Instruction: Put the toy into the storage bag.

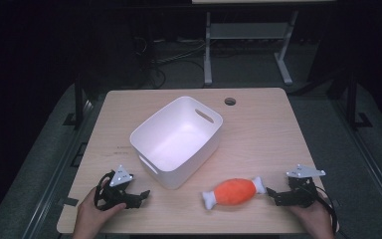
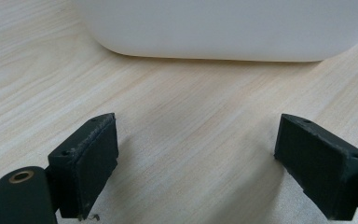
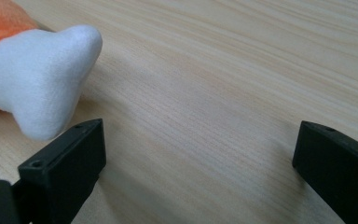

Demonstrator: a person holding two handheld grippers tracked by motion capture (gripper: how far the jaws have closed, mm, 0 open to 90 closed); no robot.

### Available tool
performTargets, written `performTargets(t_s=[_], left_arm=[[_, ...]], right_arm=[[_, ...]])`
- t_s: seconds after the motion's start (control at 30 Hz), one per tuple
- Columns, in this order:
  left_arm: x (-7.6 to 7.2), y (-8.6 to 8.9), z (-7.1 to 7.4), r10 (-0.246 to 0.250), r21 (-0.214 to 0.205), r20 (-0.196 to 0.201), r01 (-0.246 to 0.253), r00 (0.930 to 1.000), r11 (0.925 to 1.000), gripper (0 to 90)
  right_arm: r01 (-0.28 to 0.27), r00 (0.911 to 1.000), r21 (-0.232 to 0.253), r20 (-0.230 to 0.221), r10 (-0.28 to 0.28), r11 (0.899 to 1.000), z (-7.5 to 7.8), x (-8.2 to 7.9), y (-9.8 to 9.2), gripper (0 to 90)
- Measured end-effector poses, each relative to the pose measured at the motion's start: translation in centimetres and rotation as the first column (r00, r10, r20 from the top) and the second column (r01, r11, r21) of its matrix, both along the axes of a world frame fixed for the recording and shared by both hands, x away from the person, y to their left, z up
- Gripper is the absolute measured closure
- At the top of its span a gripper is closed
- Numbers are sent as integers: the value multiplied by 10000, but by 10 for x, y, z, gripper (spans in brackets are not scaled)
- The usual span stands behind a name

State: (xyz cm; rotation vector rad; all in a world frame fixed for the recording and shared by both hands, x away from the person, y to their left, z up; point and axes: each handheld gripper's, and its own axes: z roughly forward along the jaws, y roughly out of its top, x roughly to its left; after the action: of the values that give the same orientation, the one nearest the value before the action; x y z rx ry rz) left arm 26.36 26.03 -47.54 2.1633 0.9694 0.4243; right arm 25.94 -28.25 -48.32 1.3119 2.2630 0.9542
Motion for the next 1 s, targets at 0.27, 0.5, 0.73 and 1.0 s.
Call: performTargets(t_s=[0.27, 0.5, 0.73, 1.0], left_arm=[[0, 0, 0, -3, 4, -10, 3, 10000, 10000, 125], [0, 1, 0, -37, 57, -23, 37, 10000, 10000, 128], [0, 1, 0, -38, 54, -23, 38, 10000, 10000, 128], [0, 1, 0, -38, 54, -22, 38, 10000, 10000, 128]], right_arm=[[-83, 10000, -9, -10, 83, 10000, 2, -1, -2, 86], [-479, 9983, 349, 339, 467, 9982, 20, -11, -8, 554], [-1266, 9915, 1066, 435, 1226, 9862, 32, -20, -9, 895], [-2469, 9690, 1748, 361, 2444, 9531, 39, -24, 1, 897]])
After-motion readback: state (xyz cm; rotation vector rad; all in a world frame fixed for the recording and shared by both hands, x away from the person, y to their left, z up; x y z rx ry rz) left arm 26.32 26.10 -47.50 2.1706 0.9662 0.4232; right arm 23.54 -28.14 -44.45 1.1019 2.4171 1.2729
